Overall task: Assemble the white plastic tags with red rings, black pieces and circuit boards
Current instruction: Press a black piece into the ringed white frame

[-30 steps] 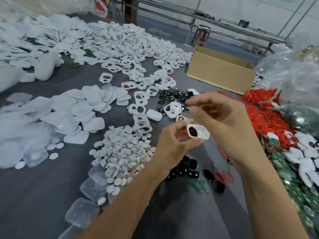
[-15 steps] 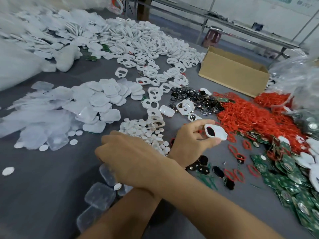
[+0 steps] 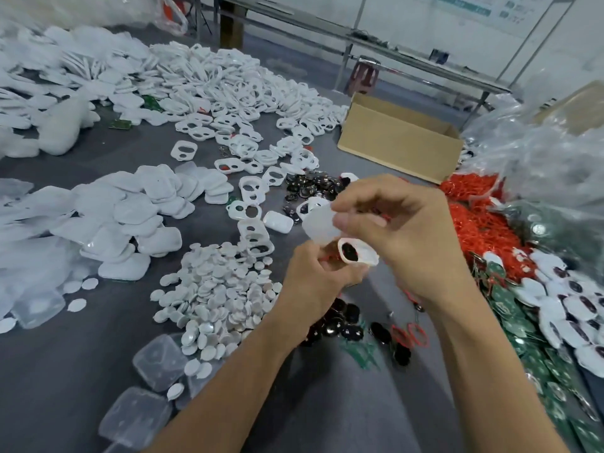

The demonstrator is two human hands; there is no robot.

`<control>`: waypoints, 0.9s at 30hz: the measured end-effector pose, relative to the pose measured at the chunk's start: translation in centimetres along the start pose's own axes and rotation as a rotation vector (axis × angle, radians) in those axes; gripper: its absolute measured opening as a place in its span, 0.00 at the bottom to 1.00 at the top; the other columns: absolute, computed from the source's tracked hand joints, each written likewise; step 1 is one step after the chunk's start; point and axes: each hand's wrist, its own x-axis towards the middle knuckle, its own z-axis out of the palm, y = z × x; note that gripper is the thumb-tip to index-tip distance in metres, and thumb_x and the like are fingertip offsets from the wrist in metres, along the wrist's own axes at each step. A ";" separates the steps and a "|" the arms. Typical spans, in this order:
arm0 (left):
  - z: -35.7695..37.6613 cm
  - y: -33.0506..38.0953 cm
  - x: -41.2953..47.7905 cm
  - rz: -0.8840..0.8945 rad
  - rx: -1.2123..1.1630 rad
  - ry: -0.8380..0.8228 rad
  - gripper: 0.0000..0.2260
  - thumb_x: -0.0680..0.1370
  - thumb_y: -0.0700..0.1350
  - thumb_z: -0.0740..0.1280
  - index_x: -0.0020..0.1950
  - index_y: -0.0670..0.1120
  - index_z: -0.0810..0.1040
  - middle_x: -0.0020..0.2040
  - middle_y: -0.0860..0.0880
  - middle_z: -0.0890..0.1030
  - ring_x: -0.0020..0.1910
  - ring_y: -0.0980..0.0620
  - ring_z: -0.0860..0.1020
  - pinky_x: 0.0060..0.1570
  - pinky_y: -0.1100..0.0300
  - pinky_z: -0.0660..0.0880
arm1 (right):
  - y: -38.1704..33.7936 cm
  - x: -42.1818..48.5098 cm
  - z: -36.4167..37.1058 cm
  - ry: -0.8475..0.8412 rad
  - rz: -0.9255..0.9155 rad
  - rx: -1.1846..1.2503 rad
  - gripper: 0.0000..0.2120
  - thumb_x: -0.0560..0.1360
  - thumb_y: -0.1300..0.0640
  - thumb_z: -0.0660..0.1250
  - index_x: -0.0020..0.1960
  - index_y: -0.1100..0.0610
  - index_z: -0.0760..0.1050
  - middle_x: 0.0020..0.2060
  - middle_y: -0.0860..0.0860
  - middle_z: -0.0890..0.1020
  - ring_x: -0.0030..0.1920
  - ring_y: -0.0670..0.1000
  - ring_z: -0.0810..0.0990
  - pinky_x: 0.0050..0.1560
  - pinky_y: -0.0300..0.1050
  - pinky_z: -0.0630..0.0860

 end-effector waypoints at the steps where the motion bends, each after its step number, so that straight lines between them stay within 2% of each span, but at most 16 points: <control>1: -0.1 0.0 -0.1 -0.001 -0.026 -0.010 0.09 0.71 0.35 0.75 0.46 0.47 0.80 0.36 0.55 0.84 0.34 0.59 0.81 0.35 0.61 0.76 | 0.6 -0.2 -0.9 0.030 0.025 0.025 0.10 0.68 0.72 0.73 0.42 0.58 0.81 0.39 0.50 0.82 0.38 0.47 0.79 0.42 0.41 0.76; 4: -0.1 0.3 -0.2 -0.001 -0.073 -0.028 0.12 0.73 0.34 0.73 0.53 0.47 0.80 0.40 0.53 0.85 0.33 0.58 0.79 0.34 0.58 0.76 | 1.8 -0.6 -2.6 0.110 0.107 0.176 0.15 0.68 0.74 0.71 0.49 0.58 0.81 0.43 0.50 0.82 0.38 0.45 0.78 0.42 0.39 0.76; 7: -0.2 0.7 -0.1 0.003 -0.091 0.000 0.16 0.72 0.33 0.74 0.58 0.45 0.80 0.47 0.48 0.86 0.38 0.55 0.82 0.38 0.59 0.80 | 2.4 -0.4 -3.2 0.153 0.197 0.248 0.15 0.68 0.73 0.71 0.53 0.61 0.81 0.38 0.52 0.84 0.37 0.46 0.80 0.41 0.37 0.77; 11: -0.2 0.8 0.2 -0.015 -0.124 0.069 0.18 0.71 0.31 0.74 0.58 0.44 0.80 0.51 0.43 0.85 0.48 0.48 0.83 0.50 0.56 0.81 | 2.9 -0.3 -3.5 0.217 0.322 0.284 0.08 0.67 0.69 0.73 0.41 0.58 0.84 0.41 0.53 0.86 0.40 0.50 0.83 0.44 0.40 0.80; 13: -0.2 0.9 0.2 -0.004 -0.132 0.066 0.19 0.70 0.30 0.74 0.57 0.46 0.80 0.51 0.43 0.85 0.50 0.46 0.83 0.52 0.52 0.81 | 3.1 -0.2 -3.6 0.226 0.355 0.316 0.04 0.65 0.65 0.74 0.38 0.57 0.84 0.37 0.54 0.85 0.38 0.51 0.82 0.47 0.42 0.80; 15: -0.1 1.0 0.2 0.016 -0.139 0.053 0.19 0.70 0.30 0.74 0.54 0.49 0.81 0.51 0.43 0.85 0.50 0.45 0.84 0.52 0.50 0.81 | 3.2 -0.1 -3.5 0.229 0.363 0.358 0.04 0.65 0.65 0.74 0.35 0.57 0.83 0.34 0.53 0.84 0.36 0.51 0.81 0.44 0.41 0.79; 18: -0.1 1.1 0.2 0.037 -0.149 0.067 0.18 0.70 0.31 0.74 0.53 0.51 0.80 0.50 0.44 0.85 0.49 0.47 0.84 0.52 0.52 0.81 | 3.3 0.0 -3.3 0.244 0.404 0.400 0.09 0.71 0.68 0.70 0.36 0.58 0.82 0.31 0.53 0.82 0.32 0.49 0.80 0.38 0.38 0.79; 21: -0.1 1.2 0.2 0.042 -0.169 0.069 0.18 0.70 0.32 0.74 0.55 0.48 0.80 0.51 0.44 0.85 0.46 0.51 0.83 0.49 0.56 0.81 | 3.4 -0.1 -2.9 0.245 0.452 0.383 0.05 0.73 0.66 0.70 0.40 0.59 0.80 0.31 0.57 0.81 0.31 0.50 0.81 0.34 0.39 0.79; 24: -0.2 1.3 0.2 0.045 -0.178 0.071 0.19 0.70 0.33 0.75 0.58 0.45 0.79 0.52 0.41 0.84 0.46 0.50 0.82 0.48 0.56 0.82 | 3.4 -0.2 -2.7 0.263 0.461 0.374 0.03 0.72 0.67 0.70 0.41 0.60 0.79 0.31 0.57 0.81 0.30 0.50 0.81 0.33 0.39 0.79; 27: -0.2 1.2 0.2 0.044 -0.188 0.072 0.19 0.69 0.33 0.75 0.57 0.45 0.79 0.53 0.41 0.84 0.48 0.50 0.82 0.48 0.56 0.82 | 3.3 -0.2 -2.7 0.253 0.452 0.351 0.03 0.73 0.66 0.70 0.42 0.60 0.80 0.31 0.54 0.81 0.30 0.49 0.80 0.34 0.39 0.80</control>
